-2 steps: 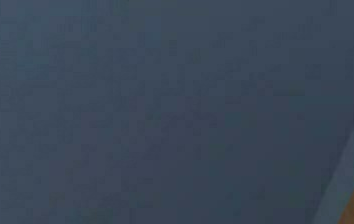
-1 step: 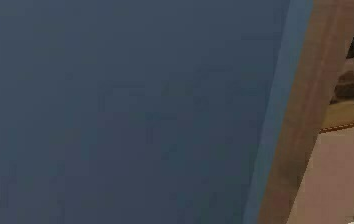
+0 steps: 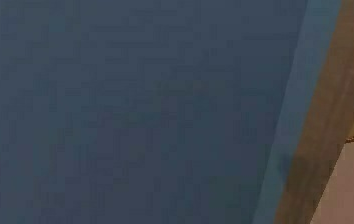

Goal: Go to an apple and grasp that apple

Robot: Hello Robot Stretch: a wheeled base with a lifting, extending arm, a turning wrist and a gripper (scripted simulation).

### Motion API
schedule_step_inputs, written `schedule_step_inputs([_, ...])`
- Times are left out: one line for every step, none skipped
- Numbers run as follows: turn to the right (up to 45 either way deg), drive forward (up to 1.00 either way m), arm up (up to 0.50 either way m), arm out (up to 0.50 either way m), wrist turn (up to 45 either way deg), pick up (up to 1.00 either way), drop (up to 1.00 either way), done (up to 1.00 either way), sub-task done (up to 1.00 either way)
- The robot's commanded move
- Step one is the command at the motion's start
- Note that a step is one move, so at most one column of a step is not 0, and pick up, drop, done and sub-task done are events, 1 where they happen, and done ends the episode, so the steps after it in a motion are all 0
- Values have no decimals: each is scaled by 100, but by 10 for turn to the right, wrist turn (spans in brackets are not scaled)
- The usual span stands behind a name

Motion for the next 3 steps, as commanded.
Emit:
schedule_step_inputs([-240, 0, 0, 0, 0, 0, 0, 0, 0])
schedule_step_inputs([0, 20, 0, 0, 0, 0, 0, 0, 0])
schedule_step_inputs([-450, 0, 0, 0, 0, 0, 0, 0, 0])
